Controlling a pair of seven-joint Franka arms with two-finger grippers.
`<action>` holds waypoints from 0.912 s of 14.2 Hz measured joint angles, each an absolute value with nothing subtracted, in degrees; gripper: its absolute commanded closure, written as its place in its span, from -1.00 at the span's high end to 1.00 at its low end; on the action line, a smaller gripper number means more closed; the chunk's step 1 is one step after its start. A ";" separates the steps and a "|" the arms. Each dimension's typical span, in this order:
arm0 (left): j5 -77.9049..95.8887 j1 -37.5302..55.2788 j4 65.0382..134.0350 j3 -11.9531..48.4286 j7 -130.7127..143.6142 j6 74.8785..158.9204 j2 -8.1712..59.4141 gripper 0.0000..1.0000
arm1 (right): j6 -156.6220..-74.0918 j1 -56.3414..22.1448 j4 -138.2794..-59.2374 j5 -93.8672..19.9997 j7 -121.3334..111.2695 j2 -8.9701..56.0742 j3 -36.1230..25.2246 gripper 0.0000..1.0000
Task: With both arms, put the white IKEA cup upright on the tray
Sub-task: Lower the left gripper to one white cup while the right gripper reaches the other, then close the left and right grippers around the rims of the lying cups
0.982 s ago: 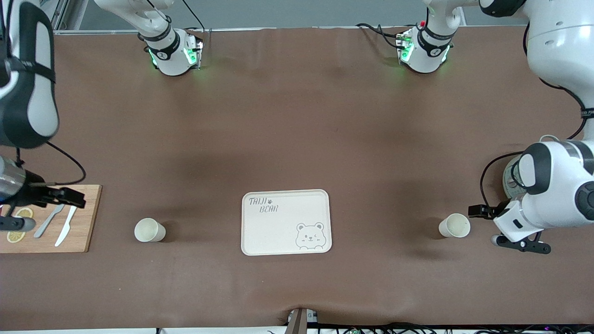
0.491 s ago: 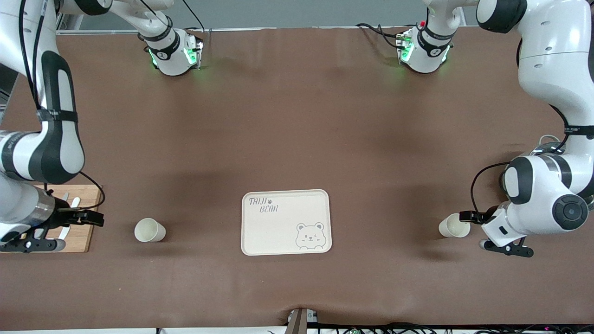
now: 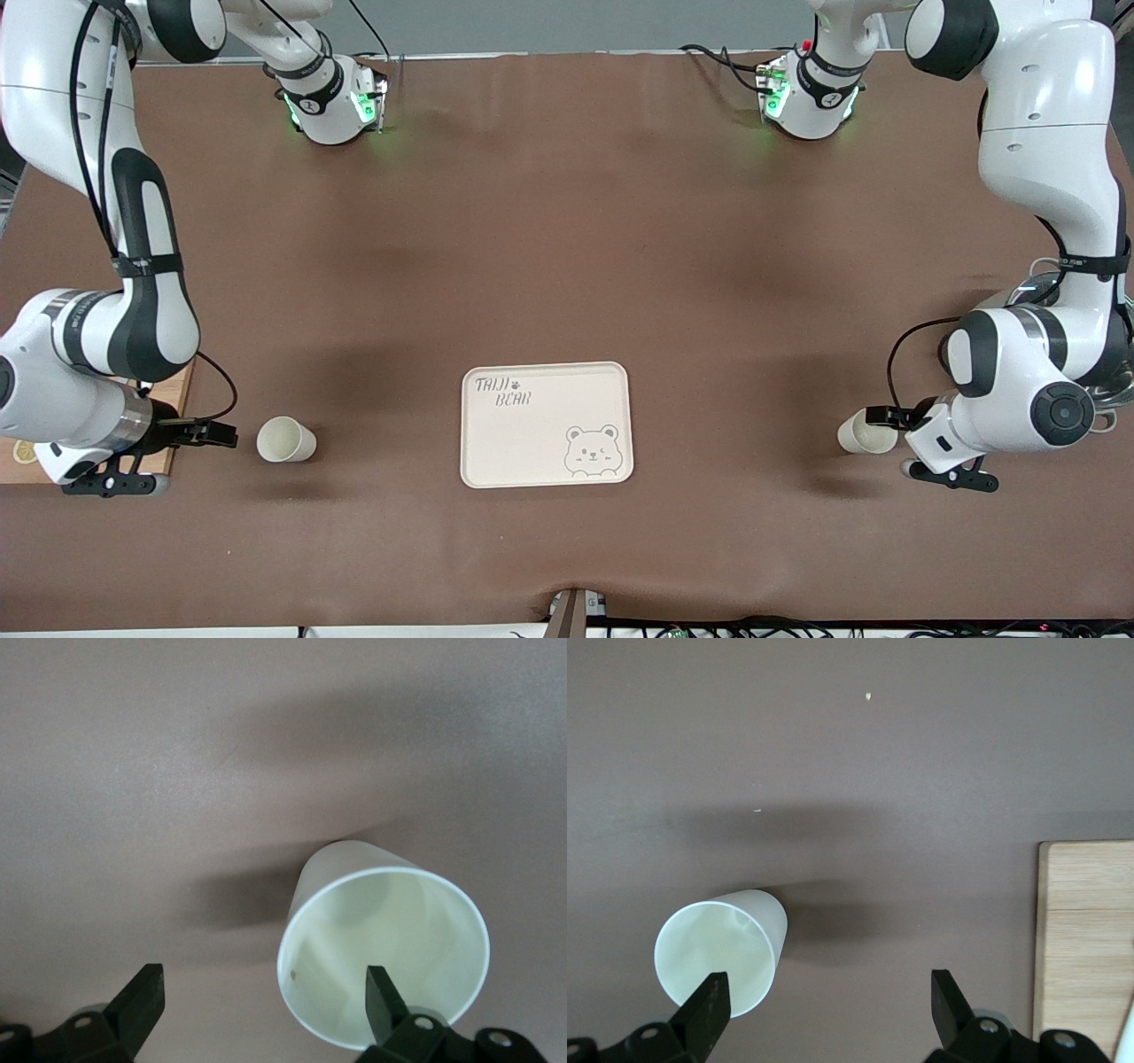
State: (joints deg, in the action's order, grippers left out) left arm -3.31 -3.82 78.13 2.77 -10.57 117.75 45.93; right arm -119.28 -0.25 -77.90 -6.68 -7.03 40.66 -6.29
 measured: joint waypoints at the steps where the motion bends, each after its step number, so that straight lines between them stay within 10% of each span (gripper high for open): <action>1: -3.31 -3.82 78.14 2.79 -10.97 118.04 46.18 0.69 | -119.72 -0.29 -77.91 -6.69 -7.03 41.32 -6.21 1.00; 13: -3.27 -3.75 78.11 3.18 -12.08 118.94 46.85 -1.00 | -123.38 -1.91 -77.89 -6.69 -7.05 45.56 -6.01 1.00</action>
State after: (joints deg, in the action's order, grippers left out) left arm -3.27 -3.75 78.11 3.18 -12.08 118.94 46.85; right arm -123.38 -1.91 -77.89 -6.69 -7.05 45.56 -6.01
